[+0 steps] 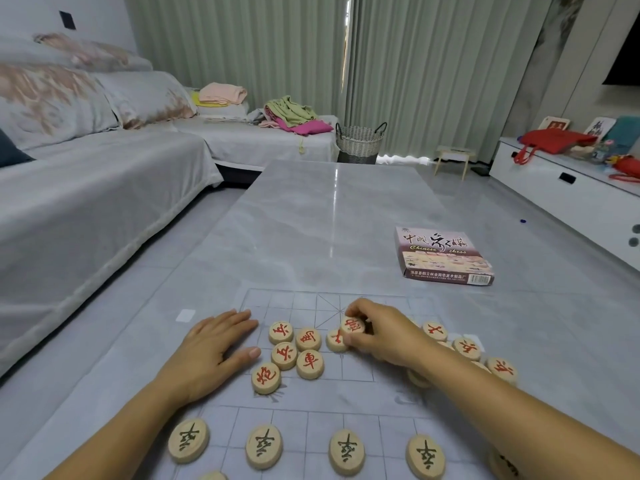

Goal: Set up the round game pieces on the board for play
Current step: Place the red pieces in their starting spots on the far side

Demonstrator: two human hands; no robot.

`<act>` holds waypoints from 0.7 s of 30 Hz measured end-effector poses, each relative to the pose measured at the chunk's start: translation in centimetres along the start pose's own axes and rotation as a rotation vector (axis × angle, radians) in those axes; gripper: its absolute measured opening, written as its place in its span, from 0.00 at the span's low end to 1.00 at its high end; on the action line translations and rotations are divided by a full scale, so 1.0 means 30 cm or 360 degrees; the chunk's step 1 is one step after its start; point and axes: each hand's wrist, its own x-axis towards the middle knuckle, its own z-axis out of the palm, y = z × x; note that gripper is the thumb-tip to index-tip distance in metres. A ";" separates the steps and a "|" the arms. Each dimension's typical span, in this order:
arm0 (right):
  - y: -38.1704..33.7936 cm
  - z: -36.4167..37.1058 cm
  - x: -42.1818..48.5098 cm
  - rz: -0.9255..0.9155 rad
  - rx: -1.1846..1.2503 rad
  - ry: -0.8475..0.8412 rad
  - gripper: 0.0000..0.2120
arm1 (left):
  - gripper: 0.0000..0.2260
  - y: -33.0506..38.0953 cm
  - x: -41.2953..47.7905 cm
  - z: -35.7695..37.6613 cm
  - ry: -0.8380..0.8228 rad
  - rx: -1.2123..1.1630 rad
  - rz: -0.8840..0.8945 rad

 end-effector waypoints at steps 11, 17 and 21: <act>-0.002 0.035 0.218 0.0387 -0.0154 0.0279 0.27 | 0.46 0.003 -0.006 -0.008 0.0000 -0.0018 -0.0008; 0.025 -0.019 0.208 0.0265 -0.0102 -0.0090 0.23 | 0.47 0.002 -0.002 -0.007 0.0001 0.0001 -0.0005; 0.014 0.003 0.228 0.0305 -0.0225 0.0093 0.18 | 0.47 0.006 -0.004 -0.003 0.0017 0.0007 0.0006</act>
